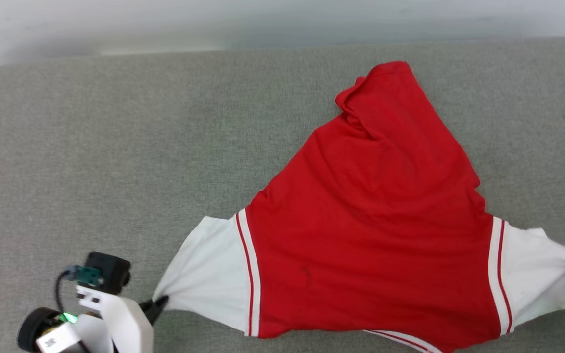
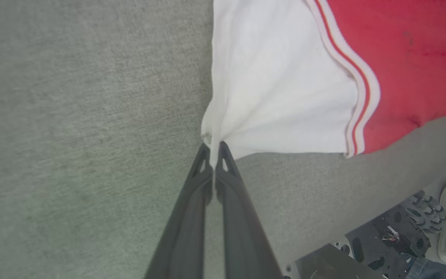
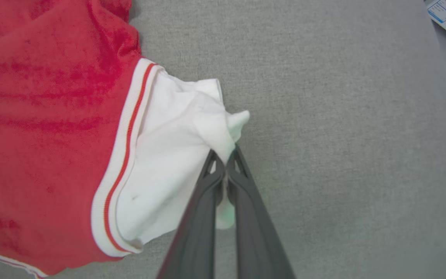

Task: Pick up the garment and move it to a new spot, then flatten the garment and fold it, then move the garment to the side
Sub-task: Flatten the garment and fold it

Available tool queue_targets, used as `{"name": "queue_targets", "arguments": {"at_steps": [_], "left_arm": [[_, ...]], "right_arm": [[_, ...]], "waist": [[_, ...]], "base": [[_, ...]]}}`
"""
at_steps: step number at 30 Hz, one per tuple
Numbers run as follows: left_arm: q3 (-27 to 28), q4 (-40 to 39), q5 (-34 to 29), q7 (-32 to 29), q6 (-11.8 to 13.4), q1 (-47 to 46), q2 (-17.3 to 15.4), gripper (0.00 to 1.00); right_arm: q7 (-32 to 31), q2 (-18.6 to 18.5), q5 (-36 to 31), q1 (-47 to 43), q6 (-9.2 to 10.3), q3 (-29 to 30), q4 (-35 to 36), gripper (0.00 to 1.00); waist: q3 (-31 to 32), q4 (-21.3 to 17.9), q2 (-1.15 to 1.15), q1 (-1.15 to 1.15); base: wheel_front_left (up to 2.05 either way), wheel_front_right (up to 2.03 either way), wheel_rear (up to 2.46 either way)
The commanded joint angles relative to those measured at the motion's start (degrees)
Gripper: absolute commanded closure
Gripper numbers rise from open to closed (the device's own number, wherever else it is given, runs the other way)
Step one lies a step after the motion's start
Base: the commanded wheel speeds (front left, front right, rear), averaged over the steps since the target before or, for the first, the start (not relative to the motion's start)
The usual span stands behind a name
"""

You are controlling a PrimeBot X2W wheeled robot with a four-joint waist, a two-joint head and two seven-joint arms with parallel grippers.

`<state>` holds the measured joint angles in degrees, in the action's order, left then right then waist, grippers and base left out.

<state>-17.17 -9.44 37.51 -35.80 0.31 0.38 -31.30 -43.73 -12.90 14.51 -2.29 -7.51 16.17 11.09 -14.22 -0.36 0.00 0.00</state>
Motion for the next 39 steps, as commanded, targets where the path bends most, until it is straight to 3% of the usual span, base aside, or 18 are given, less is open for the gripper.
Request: {"name": "queue_targets", "arguments": {"at_steps": [1, 12, 19, 23, 30, 39], "left_arm": [[1.79, -3.13, 0.47, 0.92, 0.35, 1.09, -1.30, 1.00], [12.71, -19.27, 1.71, 5.39, 2.32, 2.65, -6.58, 1.00], [20.71, -25.70, 4.68, 6.10, 3.07, -1.50, -9.24, 1.00], [24.88, -28.49, 6.84, 6.46, 3.35, -6.38, -10.53, 1.00], [28.64, -28.60, 8.68, 7.88, 3.87, -17.37, -12.36, 1.00], [27.31, -21.52, 8.48, 9.95, 3.09, -30.96, -14.37, 1.00]], "right_arm": [[-0.78, -0.51, 0.64, 1.17, 0.04, 1.26, 0.81, 1.00], [-7.38, -3.78, 8.43, 9.03, 0.04, 5.46, 8.36, 1.00], [-11.94, -0.31, 17.00, 20.02, 0.04, 6.92, 13.31, 1.00], [-14.21, -0.35, 17.06, 26.57, 0.04, 6.82, 14.76, 1.00], [-12.79, 0.32, 15.54, 36.82, 0.03, 4.98, 11.97, 1.00], [-7.81, -0.70, 12.07, 47.68, 0.04, 0.54, 7.09, 1.00]], "waist": [[2.35, 0.51, 0.00, 0.00], [8.39, 0.57, 0.00, 0.00], [10.81, -0.45, 0.00, 0.00], [10.73, -1.21, 0.00, 0.00], [9.49, -2.28, 0.00, 0.00], [4.18, -3.06, 0.00, 0.00]], "base": [[0.00, 0.00, 0.00], [0.00, 0.00, 0.00], [0.00, 0.00, 0.00], [0.00, 0.00, 0.00], [0.00, 0.00, 0.00], [0.00, 0.00, 0.00]]}}
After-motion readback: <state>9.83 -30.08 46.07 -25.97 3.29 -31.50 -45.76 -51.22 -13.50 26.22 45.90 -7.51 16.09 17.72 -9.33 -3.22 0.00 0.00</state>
